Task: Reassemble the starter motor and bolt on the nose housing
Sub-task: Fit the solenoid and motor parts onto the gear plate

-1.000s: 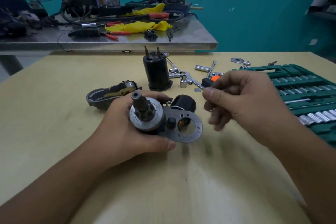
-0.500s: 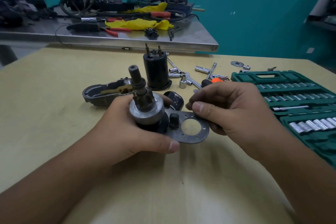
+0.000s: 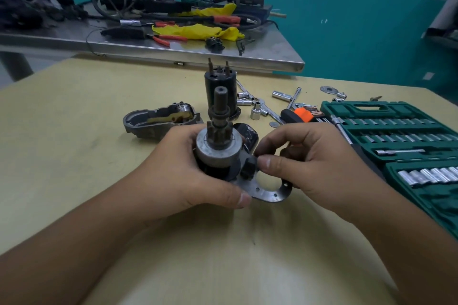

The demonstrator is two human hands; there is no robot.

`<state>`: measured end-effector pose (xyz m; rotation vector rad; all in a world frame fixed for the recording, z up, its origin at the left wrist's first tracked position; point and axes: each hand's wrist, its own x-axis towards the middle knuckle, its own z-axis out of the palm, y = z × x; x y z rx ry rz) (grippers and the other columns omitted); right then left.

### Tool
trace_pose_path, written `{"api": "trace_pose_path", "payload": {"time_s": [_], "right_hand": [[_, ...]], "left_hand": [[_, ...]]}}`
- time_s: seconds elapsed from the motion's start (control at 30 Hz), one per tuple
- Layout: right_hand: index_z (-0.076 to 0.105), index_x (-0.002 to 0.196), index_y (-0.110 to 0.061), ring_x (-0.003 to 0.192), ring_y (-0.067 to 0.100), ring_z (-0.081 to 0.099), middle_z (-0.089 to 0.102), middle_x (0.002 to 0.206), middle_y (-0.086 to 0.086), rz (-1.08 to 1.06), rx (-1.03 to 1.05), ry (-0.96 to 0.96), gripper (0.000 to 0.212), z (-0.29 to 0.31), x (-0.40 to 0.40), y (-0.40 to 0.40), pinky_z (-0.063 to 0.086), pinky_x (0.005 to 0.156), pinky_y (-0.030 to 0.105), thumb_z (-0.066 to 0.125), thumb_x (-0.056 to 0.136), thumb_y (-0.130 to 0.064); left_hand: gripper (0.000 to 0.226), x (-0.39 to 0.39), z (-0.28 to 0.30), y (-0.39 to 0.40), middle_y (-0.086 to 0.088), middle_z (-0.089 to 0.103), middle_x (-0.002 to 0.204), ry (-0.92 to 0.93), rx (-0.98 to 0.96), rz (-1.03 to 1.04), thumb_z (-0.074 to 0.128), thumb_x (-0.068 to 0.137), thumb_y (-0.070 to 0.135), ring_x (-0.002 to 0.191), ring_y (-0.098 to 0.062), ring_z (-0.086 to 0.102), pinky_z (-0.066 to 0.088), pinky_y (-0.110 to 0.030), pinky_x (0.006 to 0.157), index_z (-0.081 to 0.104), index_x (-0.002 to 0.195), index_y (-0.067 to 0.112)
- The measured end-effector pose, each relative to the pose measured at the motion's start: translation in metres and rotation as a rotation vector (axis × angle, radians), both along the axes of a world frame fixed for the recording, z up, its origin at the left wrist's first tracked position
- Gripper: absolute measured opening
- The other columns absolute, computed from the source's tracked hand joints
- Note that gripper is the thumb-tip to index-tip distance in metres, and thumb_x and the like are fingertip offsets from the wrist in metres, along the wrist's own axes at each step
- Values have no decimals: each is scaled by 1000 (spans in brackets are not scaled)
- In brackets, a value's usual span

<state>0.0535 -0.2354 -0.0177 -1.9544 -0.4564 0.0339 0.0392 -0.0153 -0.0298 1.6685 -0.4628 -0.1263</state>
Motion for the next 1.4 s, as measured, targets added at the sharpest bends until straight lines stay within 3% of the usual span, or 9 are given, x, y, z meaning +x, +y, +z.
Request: {"api": "trace_pose_path", "payload": {"time_s": [0.13,0.27,0.4,0.57,0.7,1.0,1.1,1.23,1.4], "right_hand": [[78,82,-29,54,19,57,71,63,-7,14,0,8,22,0,-1,-3,50,51,29,84,80,-8],[80,74,-27,59,37,65,72,70,15,12,107,-8,14,3,-3,-5,56,56,41,86,64,-21],[81,77,-17,68,44,66,74,84,5,40,21,-81,22,5,-4,-4,58,57,57,87,72,4],[82,80,-20,54,24,60,72,72,6,26,49,-49,25,4,-3,-3,49,46,33,79,81,5],[77,80,-22,52,16,48,68,68,6,-2,325,291,27,1,-3,4,34,40,21,68,88,2],[73,70,-17,45,20,45,64,67,15,-85,351,429,34,-3,-4,17,32,38,20,57,91,4],[73,67,-18,38,20,42,60,61,13,-110,350,429,32,-6,-5,20,34,36,21,60,92,-3],[73,72,-12,35,24,46,60,55,12,-104,346,359,27,-11,-5,21,41,36,25,62,95,-5],[73,82,-9,38,27,55,63,58,9,-77,260,172,21,-15,-5,17,48,40,30,62,98,-2]], "left_hand": [[57,-1,1,-1,-5,79,101,-15,12,3,96,52,12,94,-22,77,61,-28,78,74,103,19],[58,-1,0,-2,-5,79,103,3,-33,13,96,50,16,97,-24,77,61,-29,78,73,103,23],[58,-1,0,-1,-6,79,104,7,-38,23,96,50,15,97,-24,77,61,-28,78,74,102,21],[58,-1,3,-2,-6,79,101,-8,-44,26,96,51,3,94,-23,78,60,-26,76,74,101,19],[59,-2,3,1,-8,79,102,-7,-79,34,92,53,-2,94,-25,78,60,-25,76,72,106,12],[59,2,1,3,-11,78,103,5,-42,30,94,53,-1,96,-28,77,62,-32,79,71,107,10],[58,2,-1,4,-9,77,93,12,-75,94,96,53,0,85,-21,77,59,-25,65,72,105,9],[60,0,2,5,-4,77,96,-89,73,144,94,54,12,85,-14,76,56,-16,68,73,110,13],[75,7,5,16,17,70,115,-287,385,58,99,50,35,108,-1,67,49,-8,86,70,119,30]]}}
